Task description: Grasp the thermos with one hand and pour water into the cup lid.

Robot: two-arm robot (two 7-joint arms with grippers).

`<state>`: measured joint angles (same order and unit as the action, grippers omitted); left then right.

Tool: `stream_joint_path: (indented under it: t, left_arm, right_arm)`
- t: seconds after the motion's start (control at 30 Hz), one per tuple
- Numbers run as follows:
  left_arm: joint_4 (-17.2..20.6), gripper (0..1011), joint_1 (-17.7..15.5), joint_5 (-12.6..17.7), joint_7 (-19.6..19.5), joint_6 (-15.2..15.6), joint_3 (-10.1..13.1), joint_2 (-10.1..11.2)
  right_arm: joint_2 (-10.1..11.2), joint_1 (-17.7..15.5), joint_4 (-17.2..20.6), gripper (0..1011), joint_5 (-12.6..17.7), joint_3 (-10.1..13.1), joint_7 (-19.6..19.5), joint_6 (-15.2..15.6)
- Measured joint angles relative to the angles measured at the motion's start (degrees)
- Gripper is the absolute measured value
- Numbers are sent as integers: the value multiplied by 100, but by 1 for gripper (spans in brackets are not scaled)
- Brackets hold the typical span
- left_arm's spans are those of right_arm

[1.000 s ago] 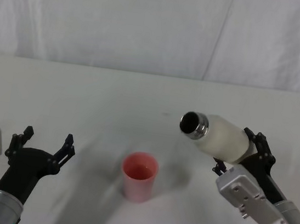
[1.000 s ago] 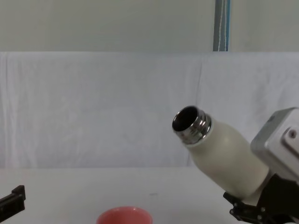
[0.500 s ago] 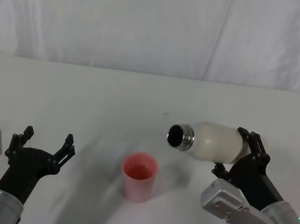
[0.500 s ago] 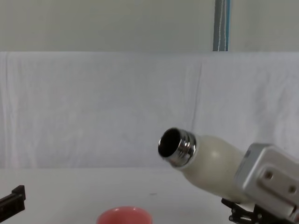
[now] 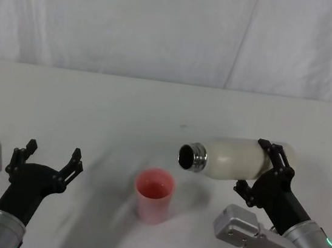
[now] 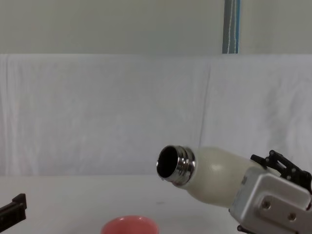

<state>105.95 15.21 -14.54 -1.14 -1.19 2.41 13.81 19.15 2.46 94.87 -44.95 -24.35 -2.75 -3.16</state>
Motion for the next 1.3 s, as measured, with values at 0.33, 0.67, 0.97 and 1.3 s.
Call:
stream_joint_path:
  t: [0.33,0.67,0.97,1.3]
  left_arm:
    - [0,1001,0,0,0,0,1,0]
    - [0,1001,0,0,0,0,0,0]
    - [0,1001,0,0,0,0,0,0]
    - [0,1001,0,0,0,0,0,0]
  right_arm:
    - [34,170,-142,956,-197,-128,-2,78]
    - [74,423,-340,956,-345,-263,37,78]
    - [158,618,-484,956,-510,-399,14,40]
    - [225,760,-608,956,-695,-527,-153,7]
